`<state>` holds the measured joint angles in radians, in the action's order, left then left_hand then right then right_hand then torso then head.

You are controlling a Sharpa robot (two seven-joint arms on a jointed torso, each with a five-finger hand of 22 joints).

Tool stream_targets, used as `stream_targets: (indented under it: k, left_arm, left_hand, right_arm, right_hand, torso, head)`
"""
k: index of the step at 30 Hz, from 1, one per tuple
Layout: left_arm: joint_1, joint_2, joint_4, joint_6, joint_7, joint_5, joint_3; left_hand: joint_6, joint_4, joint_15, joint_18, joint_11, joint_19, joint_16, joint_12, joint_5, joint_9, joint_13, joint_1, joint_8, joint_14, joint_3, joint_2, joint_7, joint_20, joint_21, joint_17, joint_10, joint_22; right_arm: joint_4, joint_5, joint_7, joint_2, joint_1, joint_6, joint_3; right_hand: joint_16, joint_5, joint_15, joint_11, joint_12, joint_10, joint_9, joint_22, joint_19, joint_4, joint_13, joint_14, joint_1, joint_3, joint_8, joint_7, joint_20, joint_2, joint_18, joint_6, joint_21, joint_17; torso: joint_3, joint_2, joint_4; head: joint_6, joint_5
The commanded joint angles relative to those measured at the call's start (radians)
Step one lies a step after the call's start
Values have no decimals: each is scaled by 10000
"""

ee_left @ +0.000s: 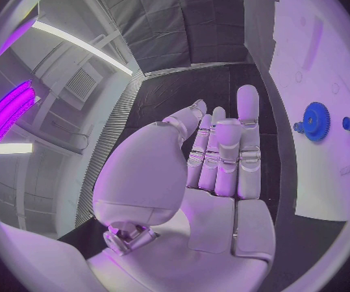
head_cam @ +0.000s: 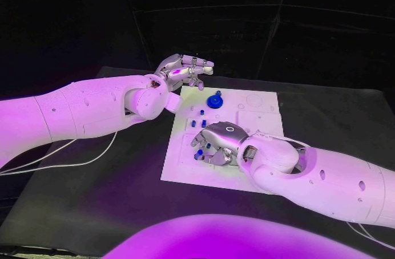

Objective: Assemble the parts on the task board

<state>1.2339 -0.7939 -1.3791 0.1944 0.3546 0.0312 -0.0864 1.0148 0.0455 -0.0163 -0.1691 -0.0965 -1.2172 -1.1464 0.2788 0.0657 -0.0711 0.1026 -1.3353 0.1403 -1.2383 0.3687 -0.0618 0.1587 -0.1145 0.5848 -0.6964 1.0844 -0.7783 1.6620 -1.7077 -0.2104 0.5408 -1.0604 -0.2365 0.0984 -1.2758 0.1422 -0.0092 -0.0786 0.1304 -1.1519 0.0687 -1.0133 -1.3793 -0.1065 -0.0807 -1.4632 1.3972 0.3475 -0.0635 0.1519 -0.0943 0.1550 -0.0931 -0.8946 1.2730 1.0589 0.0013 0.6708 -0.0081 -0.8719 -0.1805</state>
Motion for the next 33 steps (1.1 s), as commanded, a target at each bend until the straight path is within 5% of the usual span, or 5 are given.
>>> stream_targets:
  k: [1,13,33]
  left_arm:
    - [17,-7,-19,-116,18,-28,8]
    - [17,-16,-33,-113,16,-28,8]
    - [18,-30,-42,-136,-11,-28,8]
  left_hand:
    - [5,-22,26,-137,24,66,25,40,-37,12,14,51,58,62,-29,22,14,6,-39,10,-71,15]
    - [5,-22,26,-137,24,66,25,40,-37,12,14,51,58,62,-29,22,14,6,-39,10,-71,15]
    - [3,-13,26,-137,26,65,31,52,-35,12,14,38,63,72,-29,23,11,6,-49,28,-84,23]
  right_arm:
    - [-9,-63,-129,7,-10,222,-2]
    - [6,-101,-87,-73,-10,277,-2]
    - [6,-113,-55,-57,-8,179,-2]
  right_hand:
    - [-43,-22,-4,10,-34,86,-11,19,69,18,13,-204,-50,-43,-15,5,7,-2,-111,95,-71,18]
    - [-24,-28,-87,138,214,-367,24,-102,13,194,-66,-197,270,100,-99,-64,53,-221,-99,-114,-3,-11]
    - [-15,-33,-99,136,202,-383,22,-108,6,229,-64,-197,299,120,-97,-65,73,-212,-96,-152,2,-29]
  torso:
    - [1,4,1]
    - [3,-2,5]
    - [2,1,0]
  head:
    - [-8,-7]
    - [-8,-20]
    - [-8,-38]
